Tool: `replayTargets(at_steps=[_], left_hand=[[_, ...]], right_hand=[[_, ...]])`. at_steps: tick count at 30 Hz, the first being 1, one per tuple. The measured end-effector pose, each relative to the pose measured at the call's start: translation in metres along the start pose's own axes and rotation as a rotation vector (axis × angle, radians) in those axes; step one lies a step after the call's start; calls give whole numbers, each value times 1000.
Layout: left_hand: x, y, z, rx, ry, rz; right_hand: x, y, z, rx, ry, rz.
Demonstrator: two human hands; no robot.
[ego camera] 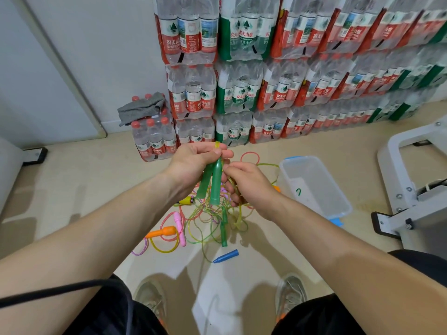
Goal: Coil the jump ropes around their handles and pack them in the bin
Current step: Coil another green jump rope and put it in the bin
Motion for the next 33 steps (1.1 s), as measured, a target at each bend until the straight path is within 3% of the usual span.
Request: replayTargets(at_steps=[5,13,22,28,33], left_hand=[[2,2,6,134,-123,97],[3,10,4,-10,-153,272],[7,3,-2,-6,-106,192],[7,2,-7,-83,-122,259],[13,4,-14,-86,-30,246]], right_hand=[[-5,-1,-4,169,-60,-10],[-16,-27,-7,161,-23,-204],[-15,-20,-9,38,68,-41],[-22,-34,-10,-435,230,29],[-31,-43,-13,-847,356,38]])
Point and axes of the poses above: each hand's wrist, its own x-axis towards the middle knuckle, its own y-axis out of the back of the hand, z = x × y, the point moved 6 cm from there along x, towards the middle knuckle, and after that the axes turned 3 degrees about -z, right-handed, at the moved point
